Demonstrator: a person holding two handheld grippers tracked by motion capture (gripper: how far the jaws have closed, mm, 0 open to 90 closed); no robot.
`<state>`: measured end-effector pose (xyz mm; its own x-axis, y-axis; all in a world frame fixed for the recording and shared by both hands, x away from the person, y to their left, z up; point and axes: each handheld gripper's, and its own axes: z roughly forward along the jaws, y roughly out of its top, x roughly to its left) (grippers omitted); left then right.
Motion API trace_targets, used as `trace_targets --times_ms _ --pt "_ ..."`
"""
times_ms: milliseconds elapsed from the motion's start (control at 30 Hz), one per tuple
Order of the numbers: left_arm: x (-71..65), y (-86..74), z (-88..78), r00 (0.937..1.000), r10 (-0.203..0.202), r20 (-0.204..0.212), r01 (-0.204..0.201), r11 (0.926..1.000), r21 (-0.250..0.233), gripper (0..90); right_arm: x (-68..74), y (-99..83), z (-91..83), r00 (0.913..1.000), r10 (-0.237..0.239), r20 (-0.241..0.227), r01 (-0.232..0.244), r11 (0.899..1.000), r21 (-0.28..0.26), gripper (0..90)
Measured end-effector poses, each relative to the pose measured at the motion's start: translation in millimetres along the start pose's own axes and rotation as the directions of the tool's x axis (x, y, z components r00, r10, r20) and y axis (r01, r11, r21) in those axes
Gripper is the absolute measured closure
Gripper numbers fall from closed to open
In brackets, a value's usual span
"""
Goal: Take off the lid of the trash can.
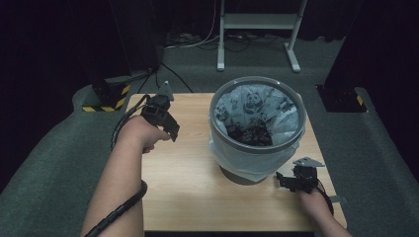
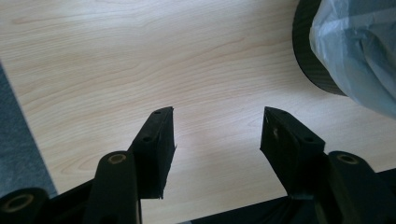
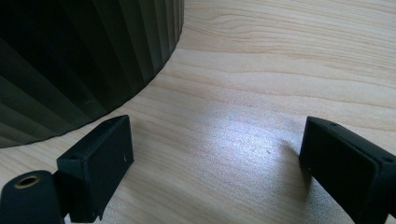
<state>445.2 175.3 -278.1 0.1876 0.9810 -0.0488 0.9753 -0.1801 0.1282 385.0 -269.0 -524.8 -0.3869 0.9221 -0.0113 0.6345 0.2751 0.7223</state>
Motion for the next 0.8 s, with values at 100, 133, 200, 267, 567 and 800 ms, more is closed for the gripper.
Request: trace_targets --times_ms 100,133,200,267,567,800 --pt "-2.7 2.5 -8.2 0.9999 -0.014 -0.006 0.014 0.9999 0.006 44.0 0.1 0.0 0.0 1.0000 0.000 0.000 0.000 1.000 0.000 9.6" --pt "-4.0 3.3 -11.3 0.9998 -0.016 -0.007 0.016 0.9998 0.008 43.9 0.1 -0.1 -0.1 1.0000 0.000 0.000 0.000 1.000 0.000 9.7" --pt "-6.2 5.6 -18.4 0.9998 -0.019 -0.004 0.019 0.9998 0.003 43.7 0.1 -0.1 -0.1 1.0000 0.000 0.000 0.000 1.000 0.000 9.7" --pt "-9.9 8.4 -24.4 0.9995 -0.028 0.014 0.028 0.9996 -0.007 43.8 0.3 -0.1 -0.3 1.0000 0.003 -0.001 -0.003 1.000 0.000 9.7" --pt "-37.8 22.6 -41.4 0.9987 0.046 -0.019 -0.046 0.9988 0.013 42.6 0.3 -0.1 -0.4 1.0000 0.002 -0.001 -0.002 1.000 0.001 9.8" --pt "-60.7 34.5 -53.9 0.9952 0.087 -0.045 -0.086 0.9962 0.011 43.6 0.4 -0.1 -0.4 1.0000 0.003 -0.001 -0.003 1.000 0.001 9.7"
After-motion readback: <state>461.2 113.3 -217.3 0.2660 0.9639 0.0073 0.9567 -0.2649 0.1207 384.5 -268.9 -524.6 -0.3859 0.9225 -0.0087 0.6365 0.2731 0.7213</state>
